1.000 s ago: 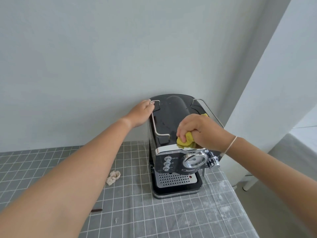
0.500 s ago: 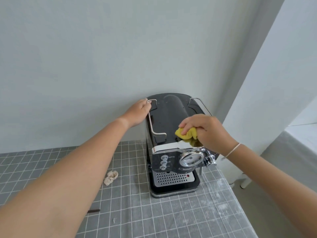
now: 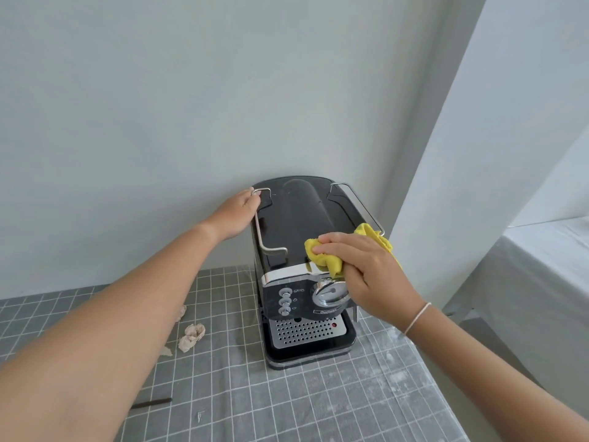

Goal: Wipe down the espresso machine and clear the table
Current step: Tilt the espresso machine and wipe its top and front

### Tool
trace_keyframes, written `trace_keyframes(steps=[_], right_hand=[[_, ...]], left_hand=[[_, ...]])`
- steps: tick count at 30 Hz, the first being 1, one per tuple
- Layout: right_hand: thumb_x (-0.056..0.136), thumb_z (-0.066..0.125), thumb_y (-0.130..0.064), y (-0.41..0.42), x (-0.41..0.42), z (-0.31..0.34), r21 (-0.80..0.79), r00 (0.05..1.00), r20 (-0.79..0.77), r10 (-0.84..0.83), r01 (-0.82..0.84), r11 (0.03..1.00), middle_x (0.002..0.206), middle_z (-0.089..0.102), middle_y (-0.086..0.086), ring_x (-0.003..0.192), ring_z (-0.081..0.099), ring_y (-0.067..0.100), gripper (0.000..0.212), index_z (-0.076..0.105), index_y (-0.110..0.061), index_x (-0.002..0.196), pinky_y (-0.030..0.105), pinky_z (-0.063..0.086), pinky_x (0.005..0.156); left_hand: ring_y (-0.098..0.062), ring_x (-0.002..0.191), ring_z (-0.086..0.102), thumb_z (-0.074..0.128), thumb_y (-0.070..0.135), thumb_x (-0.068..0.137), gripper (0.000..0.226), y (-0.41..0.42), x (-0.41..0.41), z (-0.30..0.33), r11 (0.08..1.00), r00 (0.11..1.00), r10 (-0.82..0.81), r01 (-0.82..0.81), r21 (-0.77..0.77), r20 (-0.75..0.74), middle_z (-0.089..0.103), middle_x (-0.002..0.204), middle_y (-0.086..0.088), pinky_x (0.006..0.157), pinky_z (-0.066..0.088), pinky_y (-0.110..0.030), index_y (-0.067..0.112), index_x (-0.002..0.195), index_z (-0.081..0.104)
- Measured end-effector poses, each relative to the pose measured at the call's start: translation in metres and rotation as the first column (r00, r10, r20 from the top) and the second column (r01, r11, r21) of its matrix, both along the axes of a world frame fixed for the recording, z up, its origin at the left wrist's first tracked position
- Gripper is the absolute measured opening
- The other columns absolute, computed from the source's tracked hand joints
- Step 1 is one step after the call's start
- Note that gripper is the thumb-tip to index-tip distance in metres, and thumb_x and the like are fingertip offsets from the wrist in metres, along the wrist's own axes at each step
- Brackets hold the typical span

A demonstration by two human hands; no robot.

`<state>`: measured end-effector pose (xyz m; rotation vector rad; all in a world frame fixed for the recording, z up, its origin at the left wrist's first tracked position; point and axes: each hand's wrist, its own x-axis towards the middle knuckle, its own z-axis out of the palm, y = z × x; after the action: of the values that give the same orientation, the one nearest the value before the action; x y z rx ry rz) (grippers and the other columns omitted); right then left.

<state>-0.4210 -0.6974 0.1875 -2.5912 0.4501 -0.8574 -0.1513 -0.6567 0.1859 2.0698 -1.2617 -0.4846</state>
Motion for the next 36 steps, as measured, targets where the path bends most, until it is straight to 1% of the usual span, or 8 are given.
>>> trace_keyframes(steps=[3, 8, 10, 13, 21, 26, 31, 36], right_hand=[[0.087, 0.041, -0.017, 0.004, -0.017, -0.011, -0.031, 0.999, 0.042, -0.009, 0.010, 0.999, 0.128, 0.057, -0.008, 0.114, 0.049, 0.005, 0.039, 0.060, -0.022, 0.120, 0.014, 0.028, 0.104], [0.088, 0.039, -0.046, -0.001, -0.043, -0.034, -0.024, 0.994, -0.051, -0.094, 0.092, 0.995, 0.146, 0.034, -0.014, 0.138, 0.026, 0.010, 0.054, 0.034, -0.032, 0.139, 0.036, 0.017, 0.117], [0.088, 0.032, -0.053, -0.003, -0.050, -0.041, 0.061, 0.989, -0.059, -0.138, 0.142, 0.988, 0.151, 0.019, -0.021, 0.143, 0.007, 0.005, 0.055, 0.021, -0.041, 0.140, 0.035, 0.010, 0.119], [0.091, 0.024, -0.051, -0.002, -0.052, -0.050, 0.268, 0.988, 0.014, -0.151, 0.142, 0.953, 0.148, 0.006, -0.032, 0.141, -0.004, -0.004, 0.046, 0.014, -0.050, 0.137, 0.031, 0.006, 0.118], [0.099, 0.033, -0.026, -0.007, -0.035, -0.045, 0.610, 0.952, 0.217, -0.216, 0.040, 0.791, 0.144, 0.026, -0.020, 0.138, 0.021, 0.005, 0.033, 0.042, -0.038, 0.128, 0.036, 0.023, 0.116], [0.097, 0.036, -0.033, -0.017, -0.032, -0.036, 0.789, 0.942, 0.237, -0.238, -0.043, 0.613, 0.147, 0.028, -0.016, 0.134, 0.028, 0.006, 0.025, 0.052, -0.051, 0.104, 0.029, 0.035, 0.104], [0.096, 0.038, -0.031, -0.044, -0.025, -0.031, 0.831, 0.947, 0.233, -0.220, -0.076, 0.552, 0.141, 0.035, -0.020, 0.134, 0.031, 0.007, 0.024, 0.060, -0.039, 0.097, 0.034, 0.028, 0.111], [0.096, 0.040, -0.037, -0.074, -0.012, -0.033, 0.837, 0.960, 0.245, -0.138, -0.137, 0.529, 0.131, 0.053, -0.012, 0.123, 0.047, 0.009, 0.025, 0.062, -0.050, 0.095, 0.026, 0.037, 0.102]], left_hand=[[-0.023, 0.117, 0.045, 0.025, 0.026, 0.098, 0.035, 0.001, -0.003, 0.006, 0.999, 0.994, 0.040, -0.043, 0.032, 0.100, 0.054, 0.116, -0.010, 0.096, 0.032, -0.031, 0.007, 0.107, 0.053], [-0.028, 0.129, 0.037, 0.029, 0.023, 0.094, 0.037, 0.000, -0.021, 0.018, 0.989, 0.957, 0.150, -0.150, -0.019, 0.247, 0.040, 0.139, -0.018, 0.101, 0.030, -0.035, 0.001, 0.119, 0.045], [-0.025, 0.127, 0.038, 0.030, 0.025, 0.093, 0.030, -0.003, -0.032, 0.024, 0.985, 0.943, 0.174, -0.160, -0.069, 0.282, 0.040, 0.140, -0.014, 0.094, 0.030, -0.033, 0.008, 0.112, 0.046], [-0.019, 0.139, 0.025, 0.029, 0.029, 0.094, 0.049, -0.010, -0.049, 0.030, 0.989, 0.931, 0.137, -0.109, -0.099, 0.338, 0.028, 0.151, -0.007, 0.109, 0.022, -0.032, 0.009, 0.139, 0.032], [-0.014, 0.141, 0.022, 0.033, 0.032, 0.095, 0.050, -0.029, -0.073, 0.026, 1.000, 0.937, 0.022, -0.015, -0.023, 0.348, 0.029, 0.152, -0.002, 0.113, 0.015, -0.028, 0.013, 0.142, 0.032], [-0.014, 0.141, 0.022, 0.034, 0.034, 0.095, 0.050, -0.038, -0.078, 0.023, 0.999, 0.929, 0.024, -0.036, 0.025, 0.370, 0.028, 0.153, -0.001, 0.112, 0.015, -0.026, 0.014, 0.141, 0.034], [-0.014, 0.143, 0.016, 0.030, 0.033, 0.097, 0.050, -0.042, -0.086, 0.018, 0.994, 0.926, 0.042, -0.075, 0.075, 0.376, 0.020, 0.155, -0.001, 0.113, 0.013, -0.028, 0.014, 0.143, 0.029], [-0.015, 0.143, 0.017, 0.027, 0.031, 0.098, 0.048, -0.042, -0.087, 0.016, 0.991, 0.909, 0.062, -0.104, 0.081, 0.413, 0.019, 0.156, -0.001, 0.113, 0.015, -0.029, 0.015, 0.143, 0.029]])
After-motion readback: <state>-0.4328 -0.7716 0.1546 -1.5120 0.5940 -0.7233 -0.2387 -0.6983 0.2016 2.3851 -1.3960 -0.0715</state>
